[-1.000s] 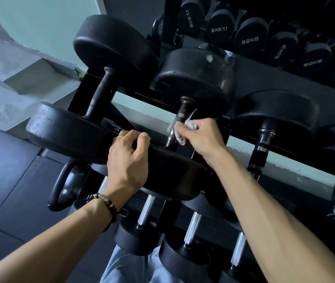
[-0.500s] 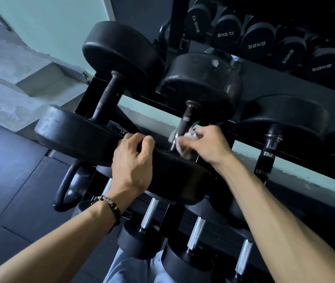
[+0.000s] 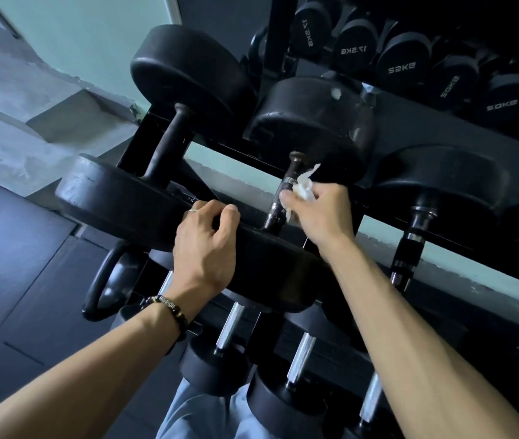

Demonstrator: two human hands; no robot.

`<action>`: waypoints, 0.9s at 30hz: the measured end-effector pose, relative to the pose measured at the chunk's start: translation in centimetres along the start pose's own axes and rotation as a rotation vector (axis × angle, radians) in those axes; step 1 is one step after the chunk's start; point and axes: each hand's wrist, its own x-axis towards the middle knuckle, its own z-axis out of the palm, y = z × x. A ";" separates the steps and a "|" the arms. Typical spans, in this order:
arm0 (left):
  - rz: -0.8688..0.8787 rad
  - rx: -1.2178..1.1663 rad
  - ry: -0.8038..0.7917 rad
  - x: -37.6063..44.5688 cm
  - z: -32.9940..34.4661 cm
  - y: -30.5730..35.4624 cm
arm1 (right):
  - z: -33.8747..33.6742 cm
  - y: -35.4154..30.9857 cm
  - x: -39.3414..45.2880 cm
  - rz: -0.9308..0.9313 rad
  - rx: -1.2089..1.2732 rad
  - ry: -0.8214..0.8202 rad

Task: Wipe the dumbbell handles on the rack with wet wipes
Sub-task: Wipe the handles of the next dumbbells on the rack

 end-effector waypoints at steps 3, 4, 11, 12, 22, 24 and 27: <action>-0.005 0.004 -0.001 0.0 0.0 0.1 | -0.4 0.6 -1.0 0.009 -0.073 -0.146; -0.004 0.005 -0.006 0.0 0.0 0.1 | -0.4 0.6 -0.4 -0.001 -0.049 -0.132; 0.001 0.007 -0.008 0.0 0.0 0.1 | -0.6 -0.2 -1.5 -0.203 -0.271 -0.072; -0.001 0.009 -0.008 0.0 0.0 0.0 | -0.9 -0.2 -1.8 -0.202 -0.282 -0.131; -0.001 0.009 -0.009 0.0 0.0 0.0 | -1.2 0.5 -1.9 -0.125 -0.265 -0.237; 0.002 0.011 -0.011 0.0 0.0 0.0 | -0.9 0.5 -0.1 -0.119 -0.176 -0.145; 0.004 0.014 -0.019 0.0 0.0 -0.1 | -0.1 -0.2 1.7 -0.057 -0.036 -0.035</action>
